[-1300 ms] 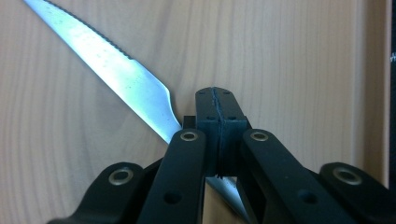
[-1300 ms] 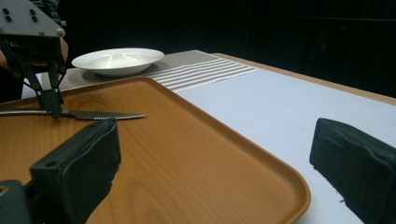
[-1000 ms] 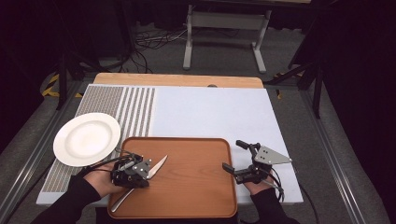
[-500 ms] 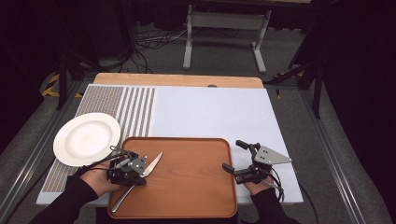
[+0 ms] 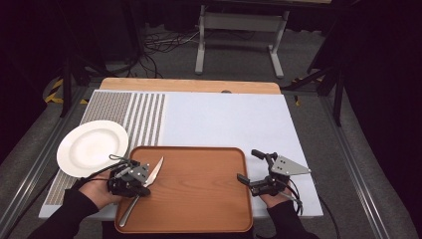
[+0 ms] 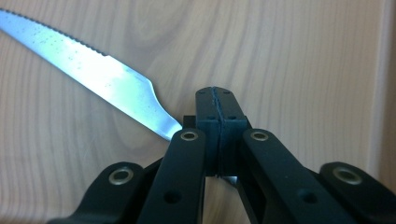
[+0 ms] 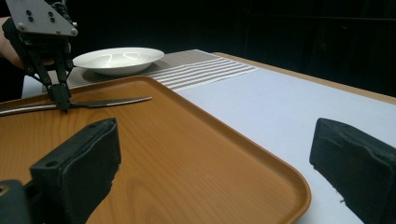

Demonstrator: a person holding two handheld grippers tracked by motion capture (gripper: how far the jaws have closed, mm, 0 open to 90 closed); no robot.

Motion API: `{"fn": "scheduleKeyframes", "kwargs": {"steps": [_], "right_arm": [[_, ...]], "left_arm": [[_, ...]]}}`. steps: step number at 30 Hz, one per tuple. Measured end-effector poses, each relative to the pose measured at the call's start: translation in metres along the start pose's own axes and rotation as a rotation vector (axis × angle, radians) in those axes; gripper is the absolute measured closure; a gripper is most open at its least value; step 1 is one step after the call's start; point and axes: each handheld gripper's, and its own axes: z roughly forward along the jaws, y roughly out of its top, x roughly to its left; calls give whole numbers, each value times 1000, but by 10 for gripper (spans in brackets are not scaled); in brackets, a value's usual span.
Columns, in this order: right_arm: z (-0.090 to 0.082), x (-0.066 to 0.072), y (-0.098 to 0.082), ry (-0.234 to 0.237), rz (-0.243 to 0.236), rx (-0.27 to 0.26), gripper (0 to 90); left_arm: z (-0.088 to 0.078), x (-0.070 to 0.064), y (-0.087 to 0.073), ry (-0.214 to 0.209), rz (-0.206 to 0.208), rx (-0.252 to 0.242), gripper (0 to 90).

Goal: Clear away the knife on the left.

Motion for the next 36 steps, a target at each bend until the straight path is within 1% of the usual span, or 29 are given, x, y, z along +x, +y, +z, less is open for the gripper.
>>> {"fn": "scheduleKeyframes", "kwargs": {"steps": [7, 14, 16, 36], "right_arm": [[0, 0, 0, -1, 1, 1, 25], [0, 0, 0, -3, 1, 1, 25], [0, 0, 0, -4, 1, 2, 25], [0, 0, 0, -3, 0, 3, 26]], "left_arm": [[-3, 2, -7, 2, -25, -10, 900], [-5, 4, -13, 9, -39, -12, 900], [-5, 4, -14, 10, -50, -14, 900], [-10, 6, -25, 20, -79, -10, 900]]}}
